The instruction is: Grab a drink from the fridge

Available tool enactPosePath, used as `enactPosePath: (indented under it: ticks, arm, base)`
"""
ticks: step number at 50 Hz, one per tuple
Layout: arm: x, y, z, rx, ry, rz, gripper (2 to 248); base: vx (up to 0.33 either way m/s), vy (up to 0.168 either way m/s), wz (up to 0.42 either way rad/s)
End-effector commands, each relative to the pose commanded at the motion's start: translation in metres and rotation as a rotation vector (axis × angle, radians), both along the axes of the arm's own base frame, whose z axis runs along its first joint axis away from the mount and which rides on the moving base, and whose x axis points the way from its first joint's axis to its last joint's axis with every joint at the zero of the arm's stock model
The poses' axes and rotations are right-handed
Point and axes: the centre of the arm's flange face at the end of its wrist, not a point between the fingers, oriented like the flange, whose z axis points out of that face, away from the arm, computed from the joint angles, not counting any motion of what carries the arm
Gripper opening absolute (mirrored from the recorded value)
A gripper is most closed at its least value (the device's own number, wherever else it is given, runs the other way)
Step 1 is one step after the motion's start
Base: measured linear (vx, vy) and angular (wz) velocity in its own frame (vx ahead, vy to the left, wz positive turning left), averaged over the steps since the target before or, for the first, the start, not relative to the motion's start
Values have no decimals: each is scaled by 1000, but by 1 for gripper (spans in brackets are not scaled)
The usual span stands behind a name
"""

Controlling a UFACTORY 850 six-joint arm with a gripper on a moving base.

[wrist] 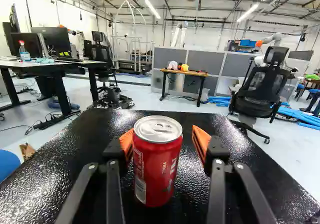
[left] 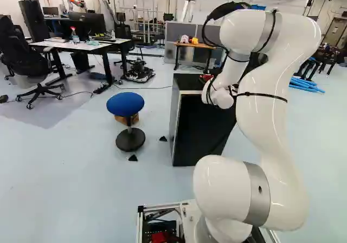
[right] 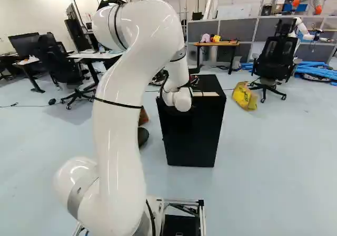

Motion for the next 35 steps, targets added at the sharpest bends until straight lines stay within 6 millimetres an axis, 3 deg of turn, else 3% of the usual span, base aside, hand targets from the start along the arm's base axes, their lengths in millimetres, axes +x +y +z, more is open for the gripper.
enactPosePath:
  ticks: [1,5,6,35]
  arm:
    - [0,0,0,0,0,0,146]
    - [0,0,0,0,0,0,146]
    - [0,0,0,0,0,0,108]
    - [1,0,27,-15,-40,0,100]
  base:
    - [0,0,0]
    - [0,0,0]
    - [0,0,0]
    - [0,0,0]
